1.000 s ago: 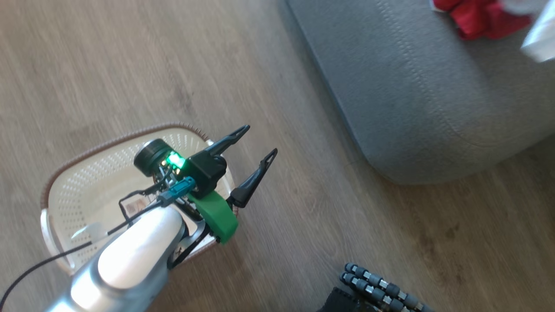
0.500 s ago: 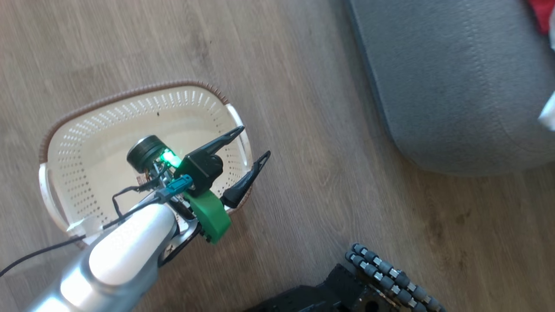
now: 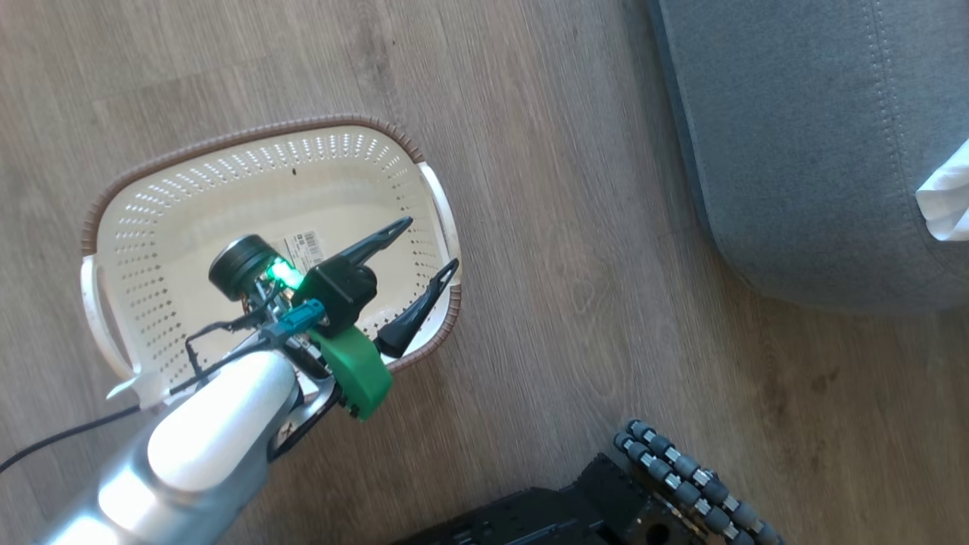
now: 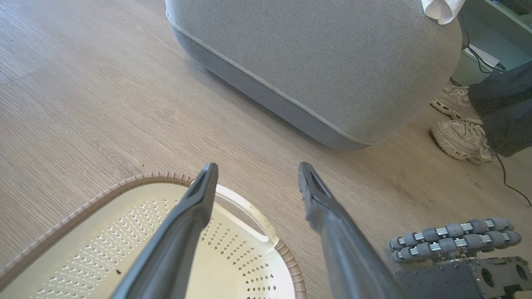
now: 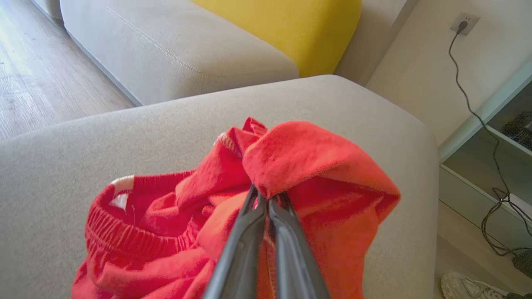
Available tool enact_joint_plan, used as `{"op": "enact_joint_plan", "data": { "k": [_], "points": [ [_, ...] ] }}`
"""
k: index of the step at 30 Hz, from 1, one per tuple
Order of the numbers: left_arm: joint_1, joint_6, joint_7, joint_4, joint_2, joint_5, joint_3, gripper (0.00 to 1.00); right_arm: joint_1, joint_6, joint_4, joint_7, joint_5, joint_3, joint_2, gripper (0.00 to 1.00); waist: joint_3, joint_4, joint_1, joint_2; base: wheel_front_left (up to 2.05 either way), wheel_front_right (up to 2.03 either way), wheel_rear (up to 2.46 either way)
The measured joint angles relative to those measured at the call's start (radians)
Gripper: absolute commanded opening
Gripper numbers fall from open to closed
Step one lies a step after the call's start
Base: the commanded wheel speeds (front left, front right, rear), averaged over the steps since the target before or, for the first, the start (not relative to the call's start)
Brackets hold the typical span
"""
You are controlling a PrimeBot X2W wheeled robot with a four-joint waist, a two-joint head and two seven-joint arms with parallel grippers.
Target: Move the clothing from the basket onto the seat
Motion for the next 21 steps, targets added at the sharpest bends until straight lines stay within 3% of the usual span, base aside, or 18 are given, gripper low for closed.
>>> {"op": "enact_joint_plan", "data": {
  "k": [1, 2, 3, 11, 21],
  "points": [
    [0.0, 0.0, 0.0, 0.0, 0.0, 0.0, 0.0, 1.0, 0.0, 0.0, 0.0, 0.0, 0.0, 0.0, 0.0, 0.4, 0.0, 0.0, 0.0, 0.0, 0.0, 0.0, 0.0],
    [-0.004, 0.0, 0.0, 0.004, -0.002, 0.0, 0.0, 1.0, 0.015, 0.0, 0.017, -0.019, 0.016, 0.013, 0.0, 0.65, -0.004, 0.002, 0.0, 0.0, 0.0, 0.0, 0.0],
    [-0.009, 0.0, -0.001, 0.007, -0.005, 0.0, 0.001, 1.0, 0.027, 0.0, 0.033, -0.04, 0.03, 0.03, 0.0, 1.0, -0.008, 0.003, 0.0, 0.0, 0.0, 0.0, 0.0],
    [-0.014, 0.0, -0.01, 0.045, -0.042, -0.011, 0.016, 1.0, 0.153, 0.0, 0.036, -0.138, 0.145, 0.201, 0.0, 1.0, -0.066, 0.02, -0.0001, 0.0, 0.0, 0.0, 0.0],
    [0.039, 0.019, -0.016, 0.039, -0.097, -0.014, 0.156, 1.0, 0.387, 0.0, -0.23, -0.141, 0.3, 0.374, -0.013, 1.0, -0.178, 0.055, -0.0001, 0.0, 0.0, 0.0, 0.0]
  ]
}}
